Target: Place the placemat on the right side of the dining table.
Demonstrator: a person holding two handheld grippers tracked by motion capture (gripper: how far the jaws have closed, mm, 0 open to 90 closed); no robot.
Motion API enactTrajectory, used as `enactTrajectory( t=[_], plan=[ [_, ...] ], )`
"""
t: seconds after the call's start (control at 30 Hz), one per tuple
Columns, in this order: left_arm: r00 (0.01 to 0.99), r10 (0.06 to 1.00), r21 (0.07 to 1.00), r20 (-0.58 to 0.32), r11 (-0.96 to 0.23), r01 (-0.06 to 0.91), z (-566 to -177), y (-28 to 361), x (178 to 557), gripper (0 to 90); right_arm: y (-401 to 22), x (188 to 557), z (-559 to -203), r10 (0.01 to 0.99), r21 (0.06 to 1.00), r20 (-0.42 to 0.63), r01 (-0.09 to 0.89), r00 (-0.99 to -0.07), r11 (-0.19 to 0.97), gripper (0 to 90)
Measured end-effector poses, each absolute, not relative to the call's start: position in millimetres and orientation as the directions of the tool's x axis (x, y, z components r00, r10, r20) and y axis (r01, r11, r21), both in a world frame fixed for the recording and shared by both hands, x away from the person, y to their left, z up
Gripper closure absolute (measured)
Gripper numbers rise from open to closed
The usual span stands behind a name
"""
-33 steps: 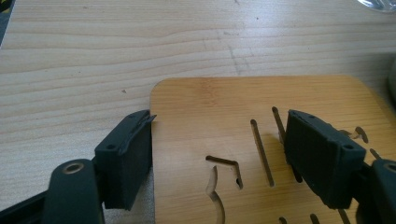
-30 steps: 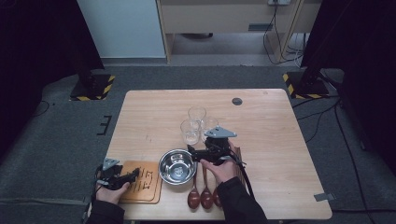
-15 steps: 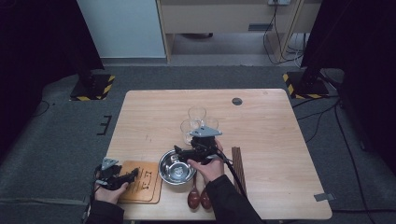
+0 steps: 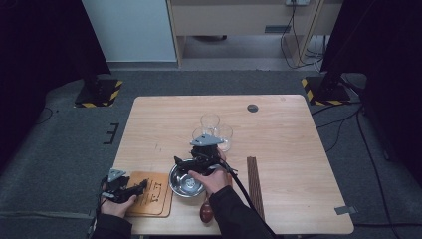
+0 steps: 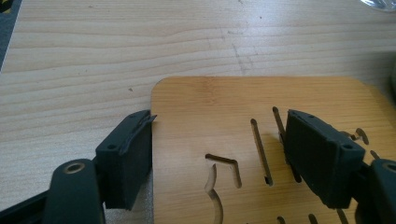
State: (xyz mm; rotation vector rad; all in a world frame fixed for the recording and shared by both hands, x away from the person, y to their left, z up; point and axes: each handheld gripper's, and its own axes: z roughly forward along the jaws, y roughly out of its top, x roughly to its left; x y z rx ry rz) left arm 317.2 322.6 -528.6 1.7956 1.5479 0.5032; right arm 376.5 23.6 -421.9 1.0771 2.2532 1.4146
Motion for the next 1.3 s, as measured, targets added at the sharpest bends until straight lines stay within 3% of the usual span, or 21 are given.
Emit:
enactTrajectory(
  t=[0.77, 1.3],
  plan=[
    [0.183, 0.966, 0.768, -0.183, 0.025, 0.64, -514, 333, 303, 24.8, 66, 361, -443, 0.618, 0.832, 0.19, 0.459, -0.763, 0.311, 12.9],
    [0.198, 0.964, 0.804, -0.177, 0.026, 0.594, -500, 331, 296, 24.8, 74, 353, -458, 0.579, 0.814, 0.223, 0.476, -0.784, 0.332, 17.5]
  ],
)
